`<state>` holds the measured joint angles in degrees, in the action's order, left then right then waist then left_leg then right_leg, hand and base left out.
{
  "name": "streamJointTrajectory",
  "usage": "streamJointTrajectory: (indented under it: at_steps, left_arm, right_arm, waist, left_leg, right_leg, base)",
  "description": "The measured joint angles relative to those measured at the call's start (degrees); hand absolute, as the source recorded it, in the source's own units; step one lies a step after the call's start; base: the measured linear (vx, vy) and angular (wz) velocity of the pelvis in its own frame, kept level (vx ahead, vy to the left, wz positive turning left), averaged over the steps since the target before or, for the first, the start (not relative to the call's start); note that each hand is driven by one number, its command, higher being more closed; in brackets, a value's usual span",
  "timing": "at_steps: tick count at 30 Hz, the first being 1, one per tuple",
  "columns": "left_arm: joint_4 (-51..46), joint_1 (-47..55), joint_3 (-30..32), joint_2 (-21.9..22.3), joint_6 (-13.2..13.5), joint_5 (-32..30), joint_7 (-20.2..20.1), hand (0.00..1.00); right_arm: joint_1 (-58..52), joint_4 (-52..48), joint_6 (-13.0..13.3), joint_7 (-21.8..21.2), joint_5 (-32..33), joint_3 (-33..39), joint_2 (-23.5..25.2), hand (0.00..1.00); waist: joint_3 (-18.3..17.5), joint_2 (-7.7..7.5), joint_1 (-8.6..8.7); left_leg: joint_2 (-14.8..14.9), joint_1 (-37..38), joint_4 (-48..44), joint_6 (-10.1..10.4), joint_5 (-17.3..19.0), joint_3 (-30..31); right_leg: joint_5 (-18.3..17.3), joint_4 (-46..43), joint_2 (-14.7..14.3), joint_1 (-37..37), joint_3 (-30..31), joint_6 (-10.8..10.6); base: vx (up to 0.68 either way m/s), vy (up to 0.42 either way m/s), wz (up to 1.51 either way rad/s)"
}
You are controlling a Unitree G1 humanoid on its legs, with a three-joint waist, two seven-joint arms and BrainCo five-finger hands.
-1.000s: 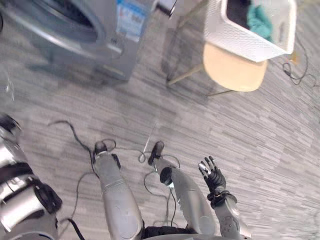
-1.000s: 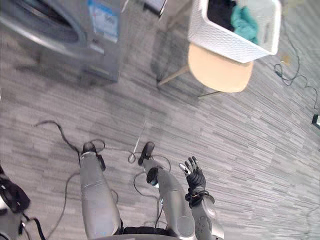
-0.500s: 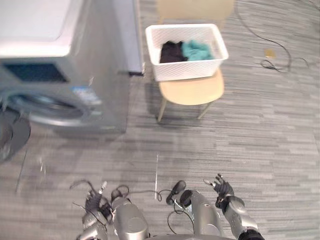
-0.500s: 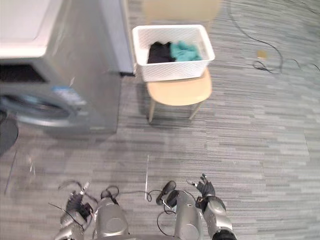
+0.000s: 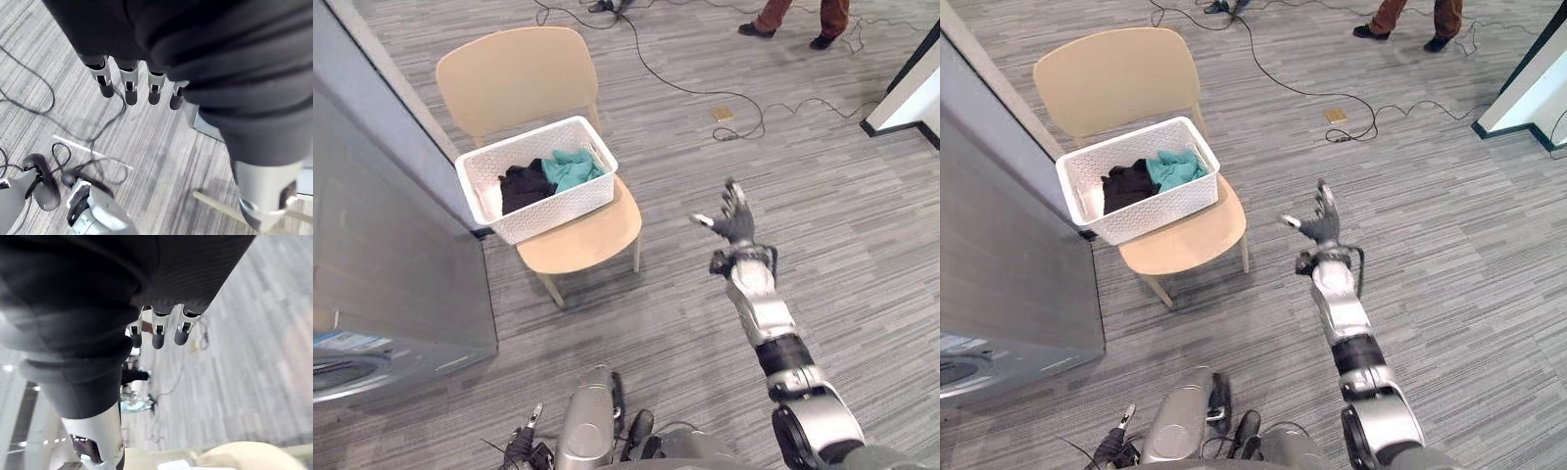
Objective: Pick up the laundry basket with both hands and put the clothes into the washing machine.
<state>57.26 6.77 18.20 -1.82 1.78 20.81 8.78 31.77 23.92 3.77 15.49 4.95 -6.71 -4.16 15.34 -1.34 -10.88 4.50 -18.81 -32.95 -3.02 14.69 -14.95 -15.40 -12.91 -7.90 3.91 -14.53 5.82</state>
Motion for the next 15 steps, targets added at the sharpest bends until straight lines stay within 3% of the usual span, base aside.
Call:
streamJointTrajectory:
  at_steps: [1, 2, 3, 4, 5, 7, 9, 11, 13, 14, 15]
  left_arm:
    - [1.21, -1.24, 0.59, -0.03, -0.28, -0.22, -0.12, 0.0]
    - [1.35, -1.27, 0.56, -0.17, -0.26, -0.27, -0.13, 0.0]
    - [1.34, -1.18, 0.44, -0.4, -0.27, -0.33, -0.13, 0.0]
    - [1.41, -1.24, -0.05, -0.79, -0.48, -1.16, -0.13, 0.0]
    - [1.19, -1.34, -0.28, -0.83, -0.48, -1.35, -0.18, 0.0]
    - [0.59, -1.76, -0.19, -1.75, -0.24, -1.78, -0.61, 0.0]
    - [0.51, -3.11, 0.26, -1.72, -0.26, -1.78, -0.62, 0.0]
    - [0.57, -4.31, 0.28, -1.38, -0.28, -1.96, -0.86, 0.0]
    - [0.58, -5.13, 0.35, -1.33, -0.22, -3.16, -0.97, 0.0]
    - [0.53, -5.44, 0.27, -1.69, -0.19, -3.65, -0.96, 0.0]
    - [0.29, -5.43, 0.44, -2.69, -0.2, -3.97, -0.92, 0.0]
  right_arm:
    - [-0.03, 0.18, -0.05, 0.25, -1.28, -1.09, 2.52, 0.0]
    - [-0.47, 0.3, -0.22, 0.15, -1.72, -1.81, 3.78, 0.0]
    - [-0.9, 0.3, -0.27, 0.0, -2.39, -2.8, 4.96, 0.0]
    - [-2.02, -0.73, -0.24, -1.08, -3.8, -5.17, 6.38, 0.0]
    - [-2.64, -1.57, -0.2, -1.59, -4.21, -5.65, 6.32, 0.0]
    - [-3.36, -4.07, 0.14, -2.07, -5.69, -5.69, 5.98, 0.0]
    - [-3.33, -5.66, 0.7, -2.13, -6.38, -5.81, 5.27, 0.0]
    - [-3.45, -5.68, 0.81, -3.16, -7.38, -7.21, 3.59, 0.0]
    - [-3.49, -5.69, 0.78, -3.63, -7.9, -8.03, 2.28, 0.0]
    - [-3.5, -5.7, 0.74, -3.77, -8.23, -7.94, 1.58, 0.0]
    - [-3.5, -5.69, 0.61, -4.05, -10.06, -7.96, 1.31, 0.0]
  waist:
    - [-0.04, -0.26, -0.82]
    - [-0.05, -0.27, -1.06]
    - [-0.02, -0.21, -1.07]
    - [-0.05, 0.25, -0.87]
    - [-0.51, 0.25, -0.74]
    - [-2.01, -1.08, 0.41]
    - [-2.13, -1.07, 0.84]
    - [-2.21, -0.01, 1.24]
    - [-2.34, 0.23, 2.19]
    - [-2.99, -0.84, 2.75]
    - [-3.54, -1.4, 2.73]
  left_leg:
    - [1.03, 3.58, 0.77, -1.85, 0.24, -0.5]
    - [1.68, 5.49, 0.71, -1.9, 0.29, -0.43]
    - [2.54, 7.44, 0.48, -1.9, 0.29, -0.23]
    - [3.49, 12.39, 1.27, -1.9, 0.29, 2.17]
    - [3.52, 13.88, 2.19, -1.9, 0.28, 3.41]
    - [3.4, 18.7, 6.16, -1.85, 0.29, 7.11]
    - [3.55, 19.58, 7.61, -1.81, 0.28, 11.56]
    - [4.91, 19.33, 7.95, -1.03, 0.61, 15.84]
    - [6.19, 18.74, 7.6, 1.65, 1.24, 20.22]
    - [6.52, 17.81, 6.38, 5.56, 1.98, 22.43]
    - [7.07, 17.32, 5.47, 11.01, 4.22, 25.89]
  right_leg:
    - [0.68, -7.01, 0.29, -0.54, 0.66, -2.46]
    - [1.95, -12.1, 0.56, -1.35, 0.44, -4.58]
    - [4.05, -17.98, 1.02, -2.48, -0.31, -8.49]
    - [7.4, -33.19, 3.14, -6.33, -2.59, -15.49]
    - [7.17, -38.42, 4.48, -8.15, -3.39, -15.25]
    - [4.55, -44.97, 11.09, -13.04, -6.33, -11.01]
    - [1.94, -41.56, 14.27, -17.84, -5.2, -6.87]
    - [1.63, -31.89, 15.18, -21.92, -0.36, -6.33]
    - [3.78, -18.96, 14.82, -23.74, 10.26, -8.0]
    - [9.04, -9.51, 15.17, -22.53, 18.22, -8.66]
    - [15.77, -4.65, 16.13, -20.18, 24.41, -16.51]
  base:
    - [0.59, -0.03, -0.4]
    - [0.52, -0.027, -0.16]
    - [0.46, -0.053, -0.08]
    - [0.43, -0.09, 0.07]
    - [0.49, -0.193, 0.37]
    - [0.39, -0.252, 0.73]
    - [0.33, -0.242, 0.75]
    - [0.33, -0.349, 0.91]
    - [0.33, -0.442, 1.17]
    - [0.48, -0.656, 1.59]
    - [0.47, -0.705, 1.5]
